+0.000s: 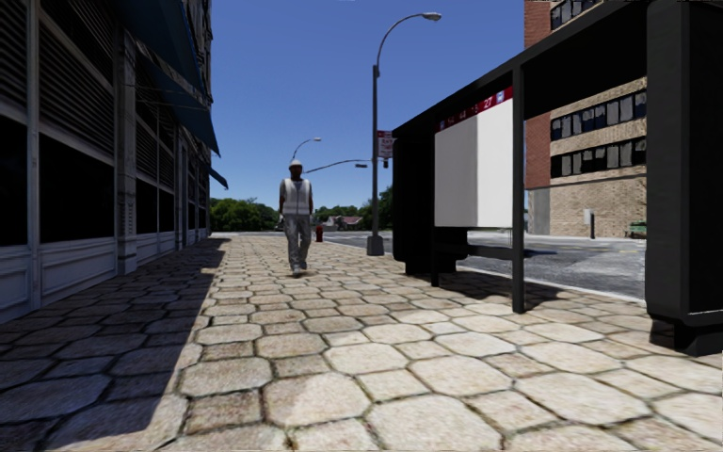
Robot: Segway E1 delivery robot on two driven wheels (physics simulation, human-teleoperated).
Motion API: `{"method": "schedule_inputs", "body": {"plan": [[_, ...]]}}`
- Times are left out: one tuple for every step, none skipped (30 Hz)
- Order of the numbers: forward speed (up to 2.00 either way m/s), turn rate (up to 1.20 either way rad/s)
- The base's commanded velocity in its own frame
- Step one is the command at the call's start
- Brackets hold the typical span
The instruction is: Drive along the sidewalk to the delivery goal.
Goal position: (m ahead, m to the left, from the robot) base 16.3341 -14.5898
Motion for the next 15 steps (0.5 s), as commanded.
{"method": "schedule_inputs", "body": {"plan": [[1.45, 0.0], [1.62, 0.0], [1.67, 0.0], [1.69, 0.0], [1.7, 0.0], [1.71, 0.0], [1.71, 0.0], [1.71, 0.0], [1.71, 0.0], [1.71, 0.0], [1.71, 1.2], [1.71, 1.2], [1.71, 1.2], [1.71, 1.2], [1.71, 1.2]]}}
